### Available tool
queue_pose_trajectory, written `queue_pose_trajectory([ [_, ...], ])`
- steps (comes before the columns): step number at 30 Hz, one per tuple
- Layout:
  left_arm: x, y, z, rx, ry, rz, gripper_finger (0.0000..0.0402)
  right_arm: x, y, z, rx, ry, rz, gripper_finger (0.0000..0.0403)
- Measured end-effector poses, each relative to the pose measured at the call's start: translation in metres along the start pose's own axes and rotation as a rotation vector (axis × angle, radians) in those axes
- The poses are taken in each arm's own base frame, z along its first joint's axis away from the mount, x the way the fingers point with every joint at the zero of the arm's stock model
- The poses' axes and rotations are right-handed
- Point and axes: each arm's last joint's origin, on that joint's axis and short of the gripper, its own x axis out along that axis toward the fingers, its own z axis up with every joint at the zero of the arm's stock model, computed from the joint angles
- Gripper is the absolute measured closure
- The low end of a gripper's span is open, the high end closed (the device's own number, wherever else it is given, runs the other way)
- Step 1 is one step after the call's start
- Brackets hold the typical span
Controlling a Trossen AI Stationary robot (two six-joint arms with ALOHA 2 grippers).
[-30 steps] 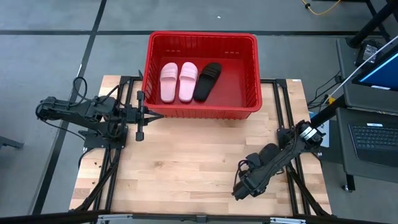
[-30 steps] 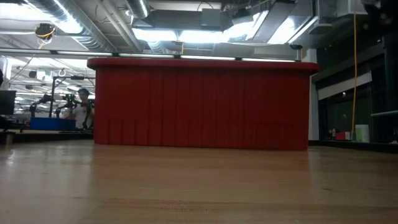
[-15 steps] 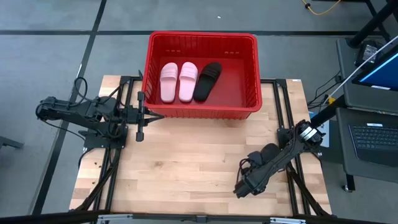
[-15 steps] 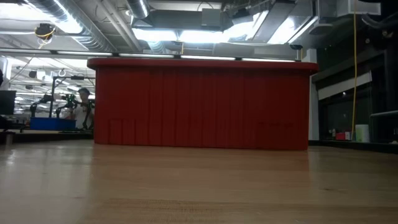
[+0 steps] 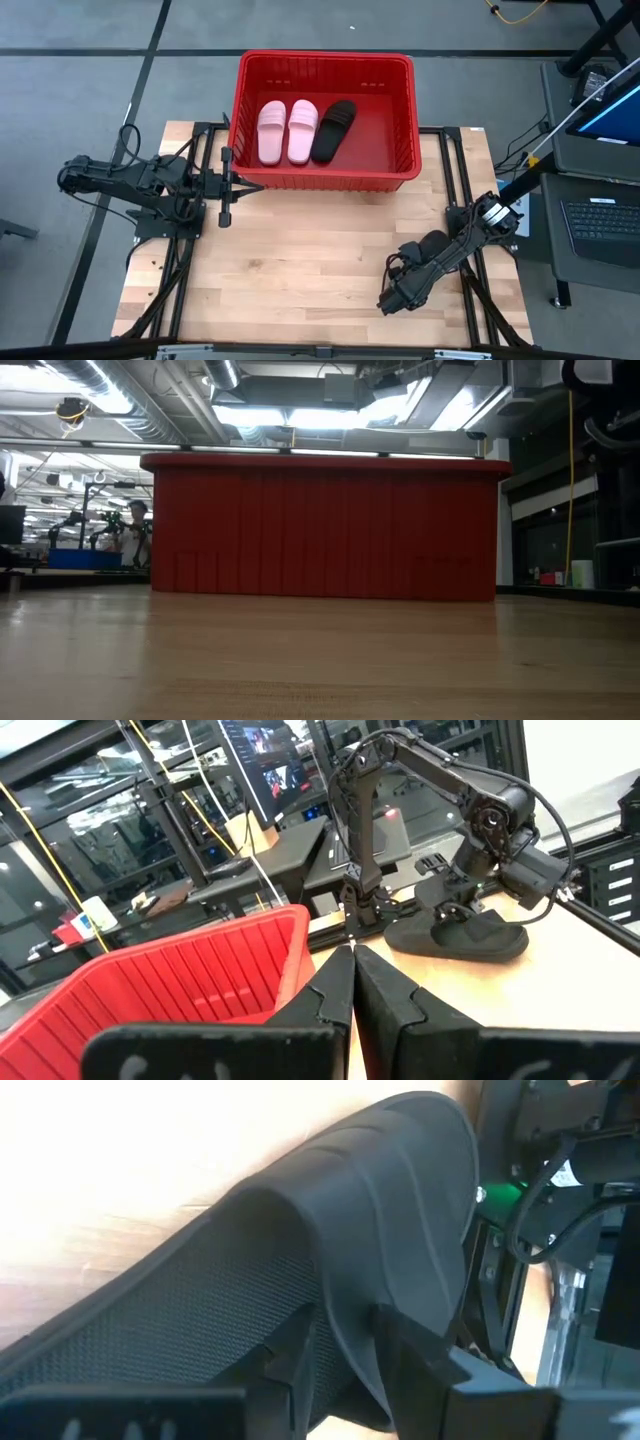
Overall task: Pick and place slides into bin
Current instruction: Put the black slide into the red bin
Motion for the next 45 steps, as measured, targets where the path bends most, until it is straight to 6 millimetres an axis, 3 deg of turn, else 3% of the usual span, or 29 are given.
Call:
queue_pose_trajectory([
  [18, 0.000, 0.000, 0.000, 0.000, 0.001, 0.000, 0.0396, 0.001, -0.004, 0.007, 0.017, -0.012, -0.062, 0.0300],
  [21, 0.000, 0.000, 0.000, 0.000, 0.001, 0.000, 0.0396, 0.001, -0.004, 0.007, 0.017, -0.013, -0.063, 0.0316],
  [26, 0.000, 0.000, 0.000, 0.000, 0.001, 0.000, 0.0396, 0.001, -0.004, 0.007, 0.015, -0.015, -0.068, 0.0383],
  [31, 0.000, 0.000, 0.000, 0.000, 0.001, 0.000, 0.0396, 0.000, -0.003, 0.007, 0.017, -0.034, -0.050, 0.0383],
  [37, 0.000, 0.000, 0.000, 0.000, 0.001, 0.000, 0.0396, -0.016, 0.000, 0.009, 0.017, -0.088, 0.024, 0.0389],
  [45, 0.000, 0.000, 0.000, 0.001, 0.001, 0.000, 0.0399, -0.052, 0.003, 0.013, -0.023, -0.221, 0.189, 0.0389],
])
